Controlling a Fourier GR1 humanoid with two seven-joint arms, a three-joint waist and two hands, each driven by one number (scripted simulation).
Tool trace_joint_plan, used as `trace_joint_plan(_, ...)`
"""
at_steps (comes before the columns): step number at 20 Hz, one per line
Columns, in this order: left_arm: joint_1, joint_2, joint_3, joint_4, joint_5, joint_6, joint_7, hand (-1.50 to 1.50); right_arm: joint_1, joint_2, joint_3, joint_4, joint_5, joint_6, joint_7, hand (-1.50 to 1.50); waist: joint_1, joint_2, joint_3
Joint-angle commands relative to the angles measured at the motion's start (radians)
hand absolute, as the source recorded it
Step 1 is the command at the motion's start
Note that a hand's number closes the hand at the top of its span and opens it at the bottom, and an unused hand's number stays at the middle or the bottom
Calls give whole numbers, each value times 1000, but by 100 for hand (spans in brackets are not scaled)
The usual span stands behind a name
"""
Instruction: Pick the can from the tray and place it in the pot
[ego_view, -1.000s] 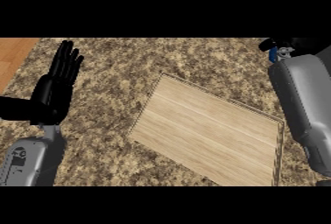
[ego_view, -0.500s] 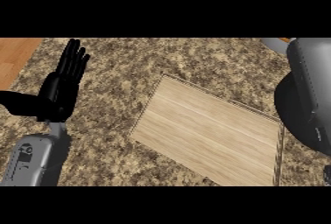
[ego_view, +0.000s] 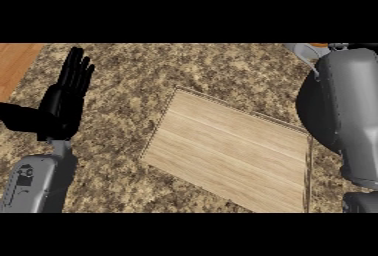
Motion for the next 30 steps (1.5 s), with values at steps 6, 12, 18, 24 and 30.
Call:
trace_joint_plan(6, 42, 6, 31, 7, 1, 9, -29, 0, 95, 206, -137, -156, 190, -59, 243, 150, -39, -15, 1)
trace_joint_plan(12, 43, 14, 47, 23, 14, -5, -36, 0, 196, 225, -191, -182, 193, -143, 243, 150, -44, -15, 2)
trace_joint_plan(18, 47, 0, 23, 11, 3, -5, -31, 0, 272, 226, -307, -188, 0, -285, 198, 150, -34, -14, 5)
trace_joint_plan(24, 46, 26, 52, -12, 27, -22, -16, 0, 295, 227, -365, -153, -199, -459, 40, -150, -29, -15, 4)
trace_joint_plan(30, 14, -4, 37, 31, 16, -10, -30, 0, 271, 227, -285, -126, -152, -622, -14, -150, -39, -15, 2)
